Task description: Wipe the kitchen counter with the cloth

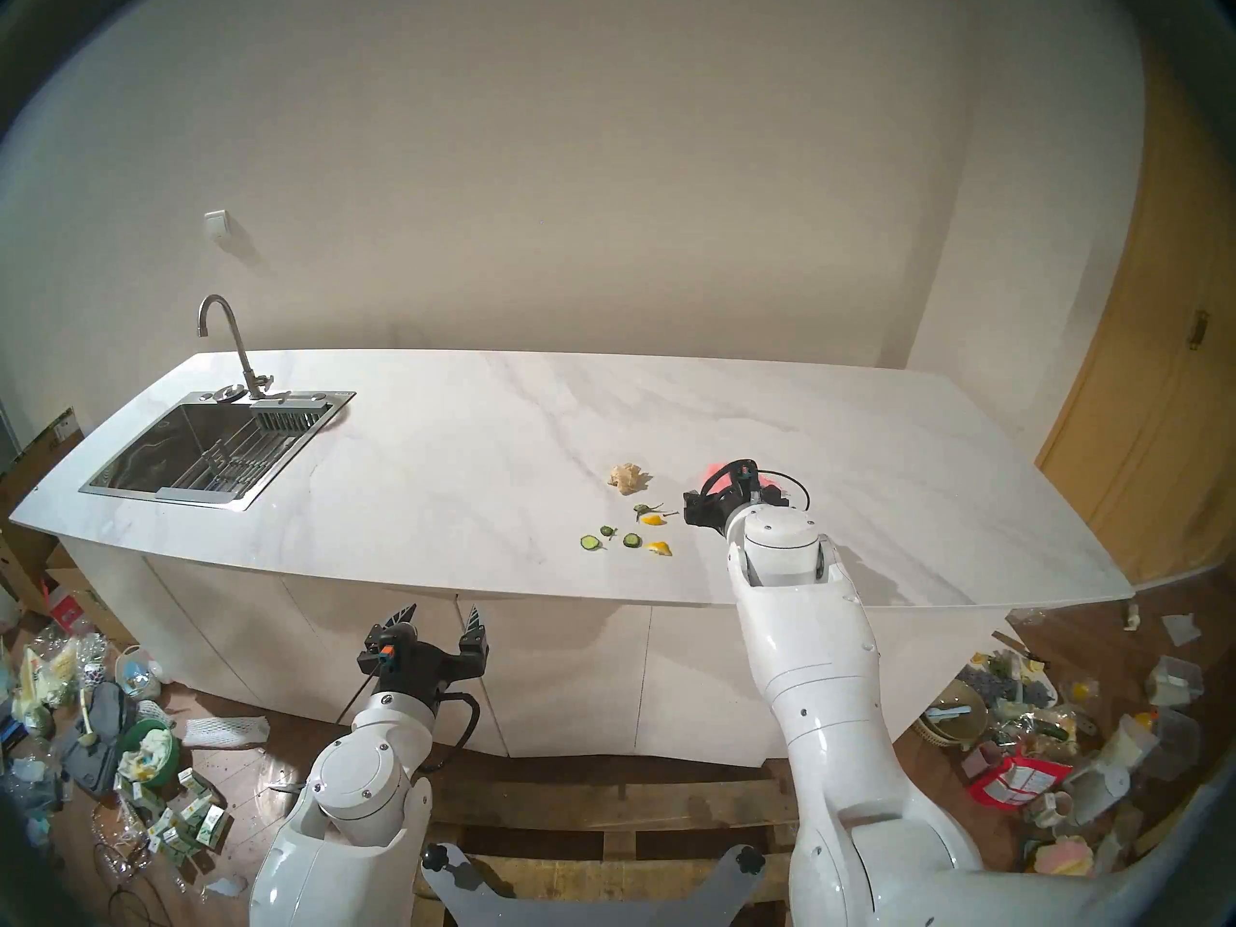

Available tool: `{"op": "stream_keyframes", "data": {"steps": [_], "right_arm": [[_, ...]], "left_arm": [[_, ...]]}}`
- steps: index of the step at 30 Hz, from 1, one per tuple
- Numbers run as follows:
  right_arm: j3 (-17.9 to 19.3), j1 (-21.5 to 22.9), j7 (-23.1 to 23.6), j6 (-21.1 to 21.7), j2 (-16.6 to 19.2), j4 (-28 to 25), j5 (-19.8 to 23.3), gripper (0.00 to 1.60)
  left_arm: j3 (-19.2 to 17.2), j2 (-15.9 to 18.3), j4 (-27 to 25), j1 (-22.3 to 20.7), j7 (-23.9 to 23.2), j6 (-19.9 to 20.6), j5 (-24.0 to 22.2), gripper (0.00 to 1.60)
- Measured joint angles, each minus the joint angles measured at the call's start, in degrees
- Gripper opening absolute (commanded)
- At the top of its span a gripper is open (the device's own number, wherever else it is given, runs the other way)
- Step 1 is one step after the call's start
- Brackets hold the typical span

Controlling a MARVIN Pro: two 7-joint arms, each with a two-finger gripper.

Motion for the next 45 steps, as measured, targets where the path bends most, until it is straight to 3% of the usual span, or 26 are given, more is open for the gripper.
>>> {"op": "stream_keyframes", "data": {"steps": [29, 30, 31, 32, 33, 34, 40, 45], "right_arm": [[-0.4, 14.7, 0.5, 2.9, 3.0, 23.3, -2.6, 1.60], [-0.6, 15.5, 0.7, 2.9, 3.0, 24.4, -2.7, 0.78], [-0.7, 15.9, 0.7, 2.9, 3.0, 24.9, -2.8, 0.41], [-0.9, 16.6, 0.8, 2.9, 3.0, 25.9, -2.8, 0.41], [-1.1, 17.2, 0.9, 2.9, 2.9, 26.8, -2.9, 0.31], [-1.4, 17.9, 1.0, 2.9, 2.8, 27.9, -3.0, 0.01], [-3.2, 21.7, 1.7, 2.3, 2.9, 33.3, -4.3, 0.00], [-6.3, 24.3, 4.0, -0.6, 3.9, 37.6, -6.5, 0.00]], "left_arm": [[0.1, 0.0, 0.2, -0.3, 0.2, 0.0, 0.0, 1.60], [0.1, 0.0, 0.2, -0.3, 0.2, 0.0, 0.0, 1.60], [0.1, 0.0, 0.2, -0.3, 0.2, 0.0, 0.0, 1.60], [0.1, 0.0, 0.2, -0.3, 0.2, 0.0, 0.0, 1.60], [0.1, 0.0, 0.2, -0.3, 0.2, 0.0, 0.0, 1.60], [0.1, 0.0, 0.2, -0.3, 0.2, 0.0, 0.0, 1.60], [0.2, 0.0, 0.1, -0.3, 0.2, 0.0, 0.0, 1.60], [0.2, 0.0, -0.1, -0.2, 0.2, 0.0, 0.0, 1.60]]}}
